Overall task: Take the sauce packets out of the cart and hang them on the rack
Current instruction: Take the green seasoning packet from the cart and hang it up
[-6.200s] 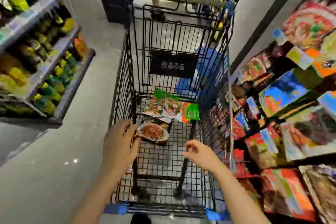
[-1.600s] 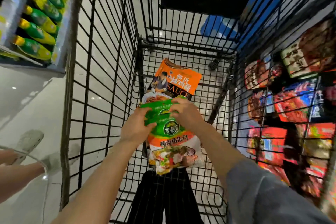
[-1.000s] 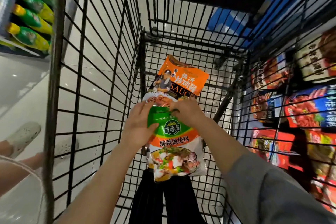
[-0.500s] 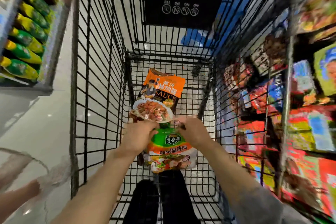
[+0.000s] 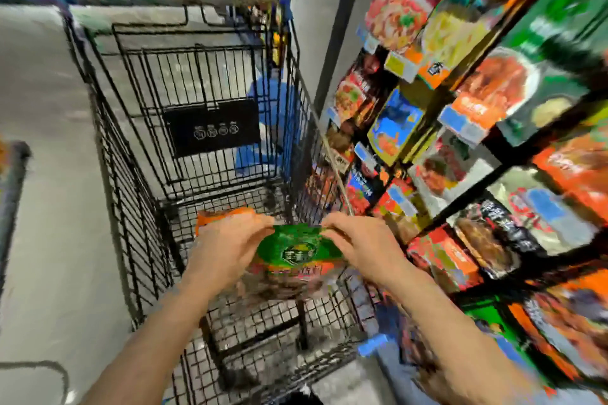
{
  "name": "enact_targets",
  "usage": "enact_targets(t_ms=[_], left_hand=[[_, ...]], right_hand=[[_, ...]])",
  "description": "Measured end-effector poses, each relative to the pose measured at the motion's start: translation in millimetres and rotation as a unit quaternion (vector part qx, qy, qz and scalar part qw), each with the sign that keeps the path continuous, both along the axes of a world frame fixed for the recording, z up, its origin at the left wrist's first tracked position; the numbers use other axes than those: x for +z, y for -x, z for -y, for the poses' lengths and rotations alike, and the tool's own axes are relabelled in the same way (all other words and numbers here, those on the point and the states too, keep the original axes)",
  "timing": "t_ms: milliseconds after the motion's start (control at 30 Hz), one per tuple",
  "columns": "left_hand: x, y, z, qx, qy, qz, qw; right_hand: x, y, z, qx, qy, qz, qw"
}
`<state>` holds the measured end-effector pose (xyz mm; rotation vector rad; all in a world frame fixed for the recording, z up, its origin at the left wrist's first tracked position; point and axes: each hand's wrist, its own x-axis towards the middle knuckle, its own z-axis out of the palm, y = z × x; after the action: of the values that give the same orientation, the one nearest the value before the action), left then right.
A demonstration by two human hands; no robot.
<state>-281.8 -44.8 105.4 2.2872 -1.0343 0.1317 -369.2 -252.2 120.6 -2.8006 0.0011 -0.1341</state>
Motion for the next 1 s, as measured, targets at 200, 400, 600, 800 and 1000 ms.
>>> enact_targets(t_ms=[200, 400, 600, 800, 1000], left_hand=[[104, -2, 52, -0.095, 0.106, 0.11, 0.984], [214, 11, 134, -0.149, 0.243, 0.199, 0.938], [276, 43, 213, -0.159, 0.36, 0.228, 0.89], [312, 73, 280, -0.165, 0.407, 0.234, 0.867], [333, 80, 321, -0.185, 0.442, 0.204, 0.854]], right_hand=[[123, 42, 39, -0.029, 0.088, 0.185, 0.978], [237, 84, 87, -0.103, 0.148, 0.288, 0.94], [304, 129, 136, -0.174, 0.14, 0.333, 0.916], [342, 165, 185, -0.187, 0.139, 0.357, 0.905], [373, 173, 218, -0.188, 0.174, 0.362, 0.896]])
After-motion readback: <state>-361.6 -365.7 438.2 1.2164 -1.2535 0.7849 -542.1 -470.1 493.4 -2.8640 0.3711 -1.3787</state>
